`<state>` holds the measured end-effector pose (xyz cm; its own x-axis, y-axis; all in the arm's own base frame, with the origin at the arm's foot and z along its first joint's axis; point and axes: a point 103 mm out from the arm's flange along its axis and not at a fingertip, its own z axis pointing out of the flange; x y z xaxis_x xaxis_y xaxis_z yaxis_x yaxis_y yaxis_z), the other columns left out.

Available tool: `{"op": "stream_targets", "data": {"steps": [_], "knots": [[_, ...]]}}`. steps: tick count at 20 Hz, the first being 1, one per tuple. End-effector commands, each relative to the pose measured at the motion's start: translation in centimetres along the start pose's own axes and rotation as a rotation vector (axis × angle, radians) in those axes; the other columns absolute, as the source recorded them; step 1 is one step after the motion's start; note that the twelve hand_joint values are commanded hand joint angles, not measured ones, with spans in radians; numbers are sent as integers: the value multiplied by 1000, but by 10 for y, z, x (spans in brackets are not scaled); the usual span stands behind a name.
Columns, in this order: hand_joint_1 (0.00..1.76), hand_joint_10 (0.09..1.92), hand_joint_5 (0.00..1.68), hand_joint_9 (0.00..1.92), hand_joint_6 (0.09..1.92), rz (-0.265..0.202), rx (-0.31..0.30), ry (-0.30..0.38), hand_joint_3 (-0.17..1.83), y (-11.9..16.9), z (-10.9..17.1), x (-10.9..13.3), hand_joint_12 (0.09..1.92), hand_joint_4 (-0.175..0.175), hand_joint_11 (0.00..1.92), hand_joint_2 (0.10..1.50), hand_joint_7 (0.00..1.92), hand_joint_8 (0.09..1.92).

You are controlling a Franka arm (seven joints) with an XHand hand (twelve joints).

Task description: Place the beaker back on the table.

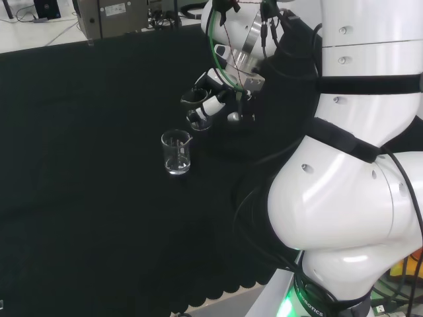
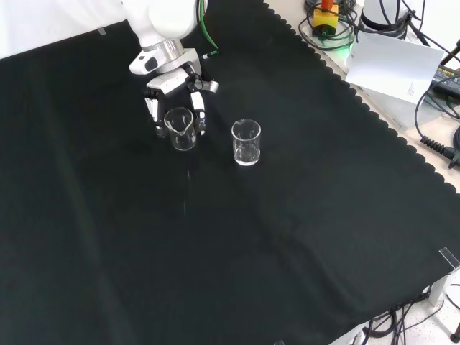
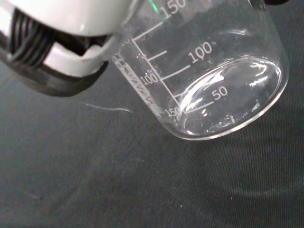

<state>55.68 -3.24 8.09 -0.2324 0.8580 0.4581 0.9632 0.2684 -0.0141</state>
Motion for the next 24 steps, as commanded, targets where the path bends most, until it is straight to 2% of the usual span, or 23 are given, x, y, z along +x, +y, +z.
{"op": "stream_targets", "data": {"steps": [1,5,8,10,11,12,14,17,20,24], "knots": [[1300,87,1223,1639,661,-5,9,3,445,-3,3,-3,596,-175,1393,779,1272,632],[1298,87,1219,1610,656,-10,20,5,400,-3,4,-3,612,-175,1394,804,1266,629],[1293,87,1199,1563,663,-16,27,15,258,-4,5,-5,650,-175,1370,884,1241,639],[1170,87,1175,1480,702,-18,39,47,185,-6,3,-10,708,7,1273,933,1215,608],[1115,87,1126,1414,775,-28,51,76,144,-7,2,-12,786,83,1171,972,1149,590],[1055,87,1012,1327,782,-32,60,87,104,-8,1,-13,876,79,1051,965,1056,580],[968,87,821,1174,752,-40,78,80,71,-10,-1,-15,1049,49,811,930,900,581],[905,87,695,1056,724,-49,93,69,86,-13,-5,-16,1201,37,596,889,783,605],[876,87,657,1016,712,-43,107,58,102,-16,-9,-17,1243,34,525,869,746,613],[868,87,653,1003,700,-31,139,-1,138,-18,-10,-14,1253,31,510,847,734,617]]}}
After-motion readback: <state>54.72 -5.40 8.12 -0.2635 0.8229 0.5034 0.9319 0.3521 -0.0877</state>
